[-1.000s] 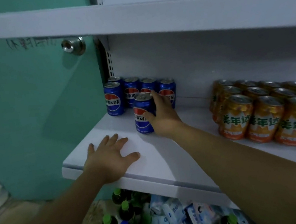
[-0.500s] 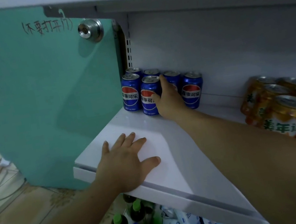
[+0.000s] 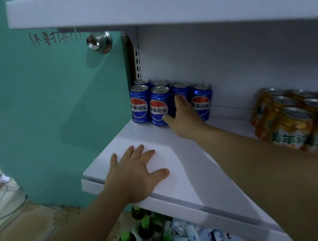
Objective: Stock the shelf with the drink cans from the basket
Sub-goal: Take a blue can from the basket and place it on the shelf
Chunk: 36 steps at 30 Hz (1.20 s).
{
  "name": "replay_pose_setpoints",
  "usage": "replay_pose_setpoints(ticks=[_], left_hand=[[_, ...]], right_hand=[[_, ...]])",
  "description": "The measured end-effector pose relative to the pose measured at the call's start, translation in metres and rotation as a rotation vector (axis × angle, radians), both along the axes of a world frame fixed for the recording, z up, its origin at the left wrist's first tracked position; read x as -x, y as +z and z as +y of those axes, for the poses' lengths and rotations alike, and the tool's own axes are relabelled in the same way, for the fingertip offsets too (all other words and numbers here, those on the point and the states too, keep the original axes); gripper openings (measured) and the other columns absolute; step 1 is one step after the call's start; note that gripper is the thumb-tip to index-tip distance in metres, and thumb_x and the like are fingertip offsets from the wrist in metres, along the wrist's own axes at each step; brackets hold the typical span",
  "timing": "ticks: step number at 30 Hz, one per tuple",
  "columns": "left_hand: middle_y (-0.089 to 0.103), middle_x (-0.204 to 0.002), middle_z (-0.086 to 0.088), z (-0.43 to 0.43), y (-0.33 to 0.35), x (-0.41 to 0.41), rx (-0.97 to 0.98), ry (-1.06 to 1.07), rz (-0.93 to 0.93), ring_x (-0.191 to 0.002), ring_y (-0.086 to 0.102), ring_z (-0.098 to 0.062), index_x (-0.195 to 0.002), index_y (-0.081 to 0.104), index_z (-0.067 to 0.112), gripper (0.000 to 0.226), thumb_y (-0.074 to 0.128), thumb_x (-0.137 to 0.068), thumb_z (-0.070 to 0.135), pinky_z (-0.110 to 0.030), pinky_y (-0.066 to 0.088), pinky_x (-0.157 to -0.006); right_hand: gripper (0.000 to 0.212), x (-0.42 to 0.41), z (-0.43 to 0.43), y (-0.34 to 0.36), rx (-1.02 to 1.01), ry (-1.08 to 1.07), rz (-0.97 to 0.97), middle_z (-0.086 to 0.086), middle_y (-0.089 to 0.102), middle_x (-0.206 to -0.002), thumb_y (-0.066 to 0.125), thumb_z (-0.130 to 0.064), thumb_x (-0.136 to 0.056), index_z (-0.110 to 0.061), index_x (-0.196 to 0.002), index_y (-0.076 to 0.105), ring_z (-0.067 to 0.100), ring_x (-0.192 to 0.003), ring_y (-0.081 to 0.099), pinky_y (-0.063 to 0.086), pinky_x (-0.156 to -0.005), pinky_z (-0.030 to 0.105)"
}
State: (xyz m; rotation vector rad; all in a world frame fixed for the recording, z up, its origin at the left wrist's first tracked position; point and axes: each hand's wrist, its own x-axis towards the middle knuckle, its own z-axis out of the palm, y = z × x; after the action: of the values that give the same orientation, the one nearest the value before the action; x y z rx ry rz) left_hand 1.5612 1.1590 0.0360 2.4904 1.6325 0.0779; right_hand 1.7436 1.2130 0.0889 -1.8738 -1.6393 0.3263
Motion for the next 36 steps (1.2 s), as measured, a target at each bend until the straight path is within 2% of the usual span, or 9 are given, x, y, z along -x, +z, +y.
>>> replay_pose_setpoints(ticks=[4,9,13,16,18,21,24,31,36], left_hand=[[-0.001,-0.161,0.006,-0.001,0.012,0.0,0.065,-0.015,0.02,-0.148,-0.004,-0.016,-0.151,0.011,0.037,0.077,0.026,-0.086,0.074,-0.054,-0.004,-0.116],[0.013,-0.16,0.001,-0.023,0.039,-0.021,0.173,-0.028,-0.062,-0.146,0.015,-0.019,-0.151,0.021,0.026,0.08,0.047,-0.086,0.065,-0.044,0.013,-0.118],[0.024,-0.157,0.0,-0.082,0.068,-0.084,0.212,-0.273,-0.186,-0.139,0.032,-0.019,-0.148,0.03,0.021,0.074,0.059,-0.087,0.051,-0.03,0.027,-0.113],[0.028,-0.155,0.001,-0.139,0.086,-0.136,0.17,-0.474,-0.187,-0.138,0.033,-0.019,-0.148,0.031,0.023,0.071,0.058,-0.088,0.05,-0.029,0.028,-0.109],[0.03,-0.154,0.0,-0.184,0.094,-0.17,0.155,-0.635,-0.186,-0.137,0.034,-0.02,-0.147,0.032,0.023,0.07,0.058,-0.088,0.049,-0.03,0.03,-0.108],[0.029,-0.155,0.0,-0.256,0.101,-0.218,0.103,-0.861,-0.135,-0.138,0.032,-0.02,-0.147,0.032,0.023,0.069,0.056,-0.089,0.05,-0.031,0.03,-0.11],[0.027,-0.156,0.0,-0.323,0.097,-0.257,0.053,-1.06,-0.09,-0.141,0.029,-0.019,-0.147,0.032,0.023,0.069,0.056,-0.088,0.052,-0.032,0.025,-0.115],[0.035,-0.15,-0.001,-0.455,0.072,-0.315,-0.072,-1.468,0.015,-0.135,0.036,-0.021,-0.145,0.035,0.024,0.069,0.056,-0.087,0.053,-0.039,0.035,-0.11],[0.026,-0.156,-0.001,-0.52,0.041,-0.34,-0.038,-1.709,0.128,-0.141,0.026,-0.02,-0.148,0.03,0.021,0.067,0.052,-0.091,0.049,-0.033,0.027,-0.112]], right_hand=[[0.063,-0.024,-0.067,0.039,0.198,0.008,-0.139,0.008,0.042,-0.147,0.054,-0.045,-0.094,-0.017,-0.146,0.034,0.026,-0.126,0.047,0.04,-0.096,0.031],[0.062,-0.059,-0.177,0.099,0.322,-0.071,-0.353,0.007,0.034,-0.154,0.047,-0.048,-0.098,-0.016,-0.149,0.032,0.024,-0.136,0.037,0.031,-0.102,0.025],[0.053,-0.091,-0.256,0.115,0.258,-0.196,-0.529,0.003,0.048,-0.144,0.048,-0.053,-0.092,-0.025,-0.137,0.047,0.025,-0.127,0.047,0.034,-0.103,0.03],[0.05,-0.11,-0.316,0.121,0.297,-0.267,-0.549,0.004,0.047,-0.145,0.042,-0.045,-0.097,-0.024,-0.143,0.04,0.027,-0.127,0.046,0.035,-0.098,0.03],[0.05,-0.129,-0.366,0.122,0.355,-0.356,-0.53,0.008,0.044,-0.147,0.044,-0.04,-0.1,-0.018,-0.144,0.04,0.027,-0.13,0.044,0.035,-0.095,0.027],[0.069,-0.169,-0.448,0.114,0.406,-0.628,-0.41,0.007,0.032,-0.155,0.047,-0.052,-0.096,-0.018,-0.152,0.026,0.029,-0.137,0.036,0.033,-0.107,0.034],[0.073,-0.193,-0.532,0.101,0.414,-0.824,-0.332,0.006,0.029,-0.157,0.046,-0.056,-0.095,-0.018,-0.153,0.022,0.029,-0.138,0.035,0.034,-0.108,0.037],[0.064,-0.198,-0.696,0.062,0.485,-1.23,-0.193,0.008,0.046,-0.144,0.048,-0.053,-0.095,-0.018,-0.147,0.036,0.027,-0.124,0.049,0.046,-0.098,0.037],[0.062,-0.177,-0.776,0.028,0.564,-1.398,-0.052,0.01,0.051,-0.138,0.05,-0.051,-0.095,-0.016,-0.145,0.04,0.029,-0.118,0.053,0.048,-0.092,0.037]])
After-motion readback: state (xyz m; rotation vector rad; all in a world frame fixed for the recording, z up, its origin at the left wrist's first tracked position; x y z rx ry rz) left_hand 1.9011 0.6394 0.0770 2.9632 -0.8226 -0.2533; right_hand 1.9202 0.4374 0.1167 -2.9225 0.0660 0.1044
